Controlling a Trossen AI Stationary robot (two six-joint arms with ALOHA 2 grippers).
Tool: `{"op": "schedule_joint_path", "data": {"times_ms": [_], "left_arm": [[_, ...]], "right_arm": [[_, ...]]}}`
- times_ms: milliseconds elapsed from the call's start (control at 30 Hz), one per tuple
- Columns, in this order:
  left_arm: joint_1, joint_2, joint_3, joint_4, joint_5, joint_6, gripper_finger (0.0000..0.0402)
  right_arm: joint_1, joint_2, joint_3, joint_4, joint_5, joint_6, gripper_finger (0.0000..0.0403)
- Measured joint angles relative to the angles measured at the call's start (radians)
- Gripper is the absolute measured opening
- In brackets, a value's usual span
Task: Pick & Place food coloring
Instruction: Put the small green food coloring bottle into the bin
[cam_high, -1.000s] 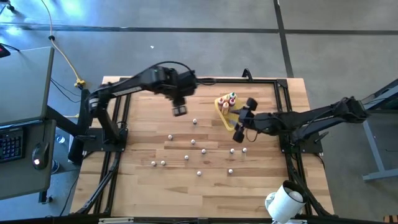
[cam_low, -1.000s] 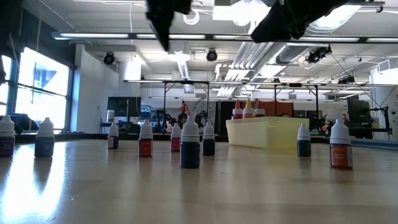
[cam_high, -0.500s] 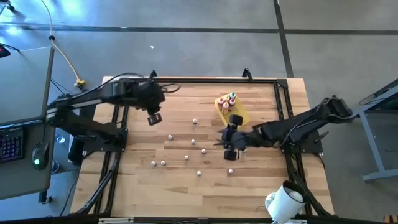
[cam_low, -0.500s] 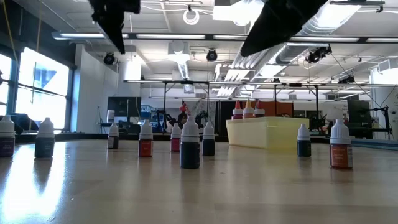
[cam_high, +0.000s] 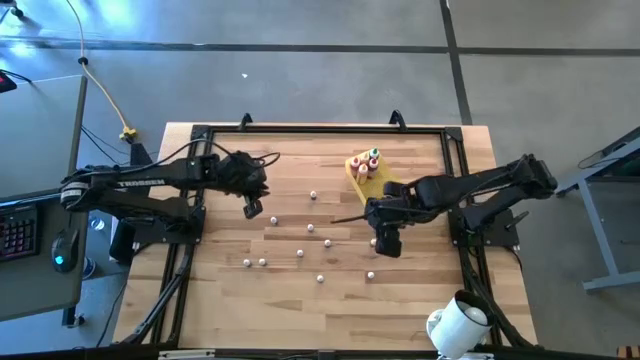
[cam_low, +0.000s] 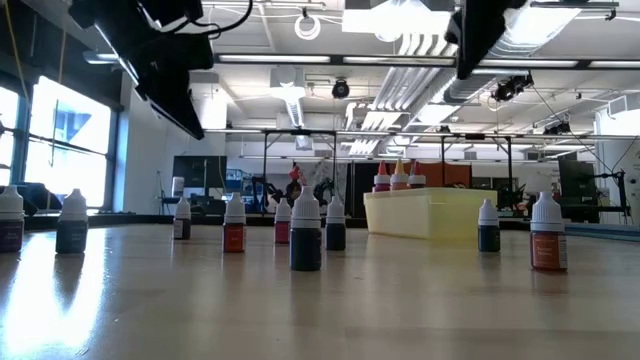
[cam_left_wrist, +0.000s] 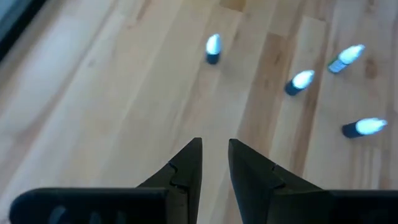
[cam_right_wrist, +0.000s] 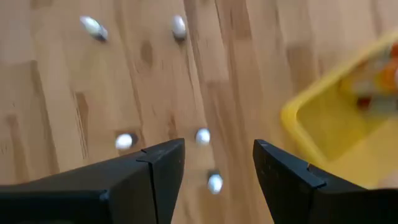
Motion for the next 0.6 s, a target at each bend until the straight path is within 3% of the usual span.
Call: {"op": "schedule_joint_path", "data": {"times_ms": [133, 300, 600], "left_arm": [[0.000, 0.003, -0.017, 0.043, 0.026, 0.006, 0.0076], [0.000, 0.003, -0.019, 0.074, 0.014, 0.047, 0.0076], [0.000, 0.003, -0.019, 0.068, 0.011, 0.056, 0.0076]], "right_arm": [[0.001, 0.000, -0.086, -0.026, -0.050, 0.090, 0.0185], [-0.006, 0.001, -0.217, -0.017, -0.037, 0.152, 0.0185], [-0.060, 0.001, -0.389, 0.101, -0.124, 0.170, 0.0185]]}}
